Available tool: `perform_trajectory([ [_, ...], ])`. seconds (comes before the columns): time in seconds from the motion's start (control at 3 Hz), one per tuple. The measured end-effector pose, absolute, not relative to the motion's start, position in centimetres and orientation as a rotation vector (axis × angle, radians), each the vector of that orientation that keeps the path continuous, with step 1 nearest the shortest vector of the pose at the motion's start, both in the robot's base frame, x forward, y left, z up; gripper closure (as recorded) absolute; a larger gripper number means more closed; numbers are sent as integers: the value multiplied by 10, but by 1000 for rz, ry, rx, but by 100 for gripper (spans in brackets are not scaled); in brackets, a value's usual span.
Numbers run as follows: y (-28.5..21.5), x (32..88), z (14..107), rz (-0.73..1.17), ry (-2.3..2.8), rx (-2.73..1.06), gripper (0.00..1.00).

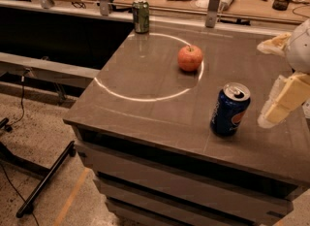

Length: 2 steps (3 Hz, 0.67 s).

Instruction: Knock pepsi can over

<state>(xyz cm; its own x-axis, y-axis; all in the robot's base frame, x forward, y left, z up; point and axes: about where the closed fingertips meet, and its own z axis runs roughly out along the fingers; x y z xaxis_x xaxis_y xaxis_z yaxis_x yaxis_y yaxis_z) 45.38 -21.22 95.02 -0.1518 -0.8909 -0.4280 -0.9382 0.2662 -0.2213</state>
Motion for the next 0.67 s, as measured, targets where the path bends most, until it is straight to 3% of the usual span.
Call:
perform_trajectory([
  [0.67, -197, 468, 919, 488, 1847, -1483, 0],
])
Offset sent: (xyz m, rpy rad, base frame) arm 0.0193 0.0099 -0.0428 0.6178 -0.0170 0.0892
